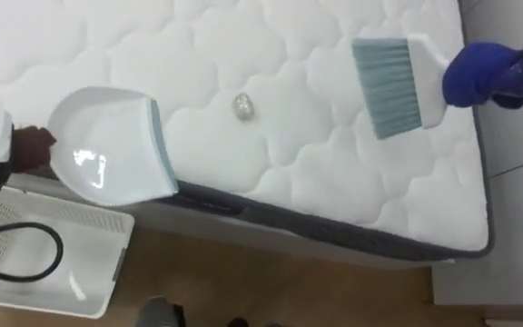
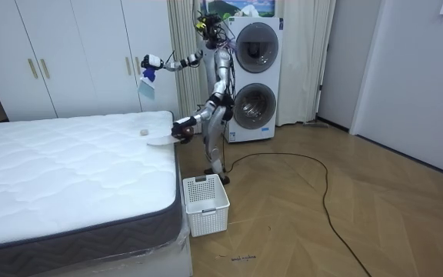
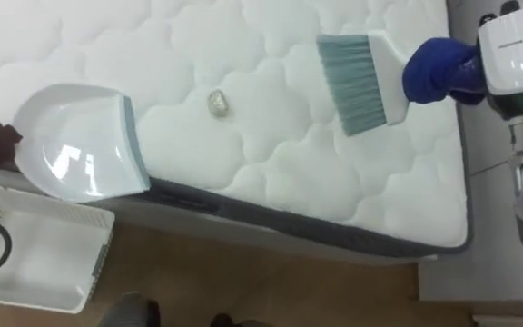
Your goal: Clean bed
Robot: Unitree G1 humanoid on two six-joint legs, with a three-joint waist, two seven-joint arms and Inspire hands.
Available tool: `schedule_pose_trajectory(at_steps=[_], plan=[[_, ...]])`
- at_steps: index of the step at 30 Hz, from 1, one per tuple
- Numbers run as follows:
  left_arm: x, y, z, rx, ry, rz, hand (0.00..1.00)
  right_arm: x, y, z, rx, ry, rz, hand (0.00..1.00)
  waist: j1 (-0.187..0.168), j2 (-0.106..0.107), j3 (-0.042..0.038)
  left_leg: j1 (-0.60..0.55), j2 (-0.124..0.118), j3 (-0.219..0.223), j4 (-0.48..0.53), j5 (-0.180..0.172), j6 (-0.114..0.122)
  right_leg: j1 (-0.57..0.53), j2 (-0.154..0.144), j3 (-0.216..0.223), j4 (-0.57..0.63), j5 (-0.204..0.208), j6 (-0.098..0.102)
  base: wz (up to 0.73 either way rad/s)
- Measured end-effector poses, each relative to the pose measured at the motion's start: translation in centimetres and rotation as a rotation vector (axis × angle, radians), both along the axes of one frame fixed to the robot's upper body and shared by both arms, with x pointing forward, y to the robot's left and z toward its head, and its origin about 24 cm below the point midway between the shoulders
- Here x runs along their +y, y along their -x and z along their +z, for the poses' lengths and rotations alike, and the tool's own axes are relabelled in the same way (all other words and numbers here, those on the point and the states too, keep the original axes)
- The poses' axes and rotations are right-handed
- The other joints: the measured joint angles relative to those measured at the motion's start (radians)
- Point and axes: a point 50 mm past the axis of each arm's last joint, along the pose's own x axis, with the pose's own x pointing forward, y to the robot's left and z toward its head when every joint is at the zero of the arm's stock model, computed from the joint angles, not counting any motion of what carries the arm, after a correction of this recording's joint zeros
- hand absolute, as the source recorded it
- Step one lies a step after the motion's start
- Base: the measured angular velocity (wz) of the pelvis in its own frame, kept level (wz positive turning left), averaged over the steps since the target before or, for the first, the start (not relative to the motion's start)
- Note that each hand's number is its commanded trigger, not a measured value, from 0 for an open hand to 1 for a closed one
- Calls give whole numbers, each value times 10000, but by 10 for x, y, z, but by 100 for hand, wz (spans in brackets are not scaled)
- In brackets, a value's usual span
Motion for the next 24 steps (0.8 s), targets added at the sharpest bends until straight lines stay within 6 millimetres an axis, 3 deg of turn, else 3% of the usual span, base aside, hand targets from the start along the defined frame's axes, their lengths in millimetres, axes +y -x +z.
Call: schedule_pose_trajectory(at_steps=[1,6,7,9,11,12,13,14,15,16,17,20,21,22,24], plan=[[0,0,-1,75,55,16,100,2,-1,1,-4,1,86,100,-60,36,-11,192,-50,78,-147,17,22,132,-10,77,-50,11,24,-8],[-12,-4,-8,351,988,95,100,18,-8,13,101,-55,466,100,-507,687,-289,1352,-270,551,-1094,73,92,1053,-6,575,-891,303,277,-17],[-15,-5,-9,309,1242,45,100,18,-8,14,164,-139,429,100,-510,765,-311,1501,-278,634,-1173,82,93,1160,9,673,-997,341,308,-20],[-24,-9,-10,72,2474,34,100,16,-9,14,337,-1269,167,100,-608,1020,-386,1945,-336,776,-1501,88,88,1577,-5,691,-1423,444,372,-22],[-28,-10,-11,-140,3391,172,100,12,-6,9,475,-2605,-37,100,-795,1108,-411,2296,-428,856,-1790,146,84,1909,-57,683,-1707,469,404,-7],[-32,-9,-16,-254,4041,328,100,9,-1,-2,735,-3591,-278,81,-792,1151,-415,2650,-437,975,-2010,163,71,2204,-36,778,-1911,530,415,-12],[-33,-8,-17,-273,4195,366,100,8,1,-5,797,-3801,-330,0,-787,1164,-421,2727,-438,990,-2050,165,68,2277,-27,808,-1969,548,415,-23],[-39,-1,-31,-261,5415,775,100,4,15,-33,1364,-5477,-789,0,-791,1330,-533,3202,-414,1111,-2363,181,34,2677,19,918,-2408,745,421,-27],[-43,6,-43,-280,6498,1222,84,1,28,-56,1782,-6997,-1294,0,-769,1465,-644,3483,-421,1253,-2642,208,-11,2914,40,982,-2686,873,427,-33],[-44,10,-48,-279,6985,1443,35,1,34,-68,2035,-7834,-1552,0,-743,1537,-662,3618,-426,1328,-2743,217,-24,2999,46,1031,-2770,917,427,-47],[-44,19,-57,-261,8095,1970,0,2,48,-94,2650,-9559,-2117,0,-675,1666,-710,3860,-445,1583,-2971,238,-57,3146,54,1049,-2876,940,434,-49],[-50,43,-84,-813,11350,3689,0,12,101,-161,4222,-13849,-3879,0,-705,2017,-746,4288,-506,1715,-3387,306,-160,3418,56,959,-3167,1015,430,-37],[-56,53,-94,-1088,12774,4383,0,23,117,-182,4733,-15598,-4433,0,-640,2156,-736,4430,-562,1524,-3537,338,-206,3429,62,911,-3169,1014,428,-48],[-61,56,-98,-1240,13466,4711,0,30,122,-191,4898,-16374,-4646,0,-634,2223,-727,4453,-577,1375,-3560,346,-220,3422,63,871,-3159,1018,419,-43],[-84,52,-105,-1407,15644,5020,0,62,127,-213,5313,-19218,-4884,0,-643,2336,-732,4558,-605,1230,-3679,418,-265,3430,77,885,-3059,1022,398,-14]])
